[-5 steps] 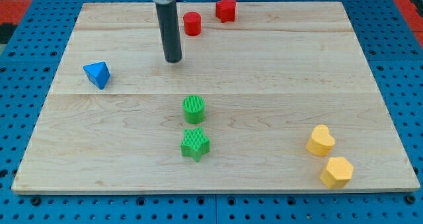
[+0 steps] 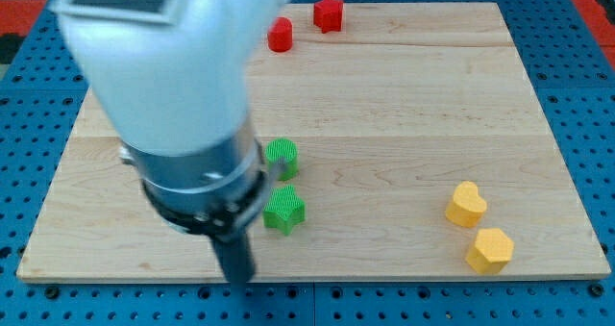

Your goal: Push the green blocks near the red circle

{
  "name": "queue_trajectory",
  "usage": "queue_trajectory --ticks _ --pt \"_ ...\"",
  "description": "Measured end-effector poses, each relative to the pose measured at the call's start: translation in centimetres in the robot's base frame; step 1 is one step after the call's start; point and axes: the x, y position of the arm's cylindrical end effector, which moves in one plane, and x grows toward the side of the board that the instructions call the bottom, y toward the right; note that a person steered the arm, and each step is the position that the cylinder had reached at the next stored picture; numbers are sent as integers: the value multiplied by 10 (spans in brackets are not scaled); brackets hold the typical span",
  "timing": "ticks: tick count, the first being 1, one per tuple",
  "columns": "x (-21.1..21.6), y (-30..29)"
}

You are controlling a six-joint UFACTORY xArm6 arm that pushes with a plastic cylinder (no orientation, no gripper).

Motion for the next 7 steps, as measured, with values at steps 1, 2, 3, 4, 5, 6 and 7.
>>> queue_trajectory --ticks 1,2,3,4,5,6,7 --pt "-27 20" --pt "-52 19" --pt "-80 15" --pt "-123 18" --pt "-165 26" --pt "-212 64" --pt "-241 127"
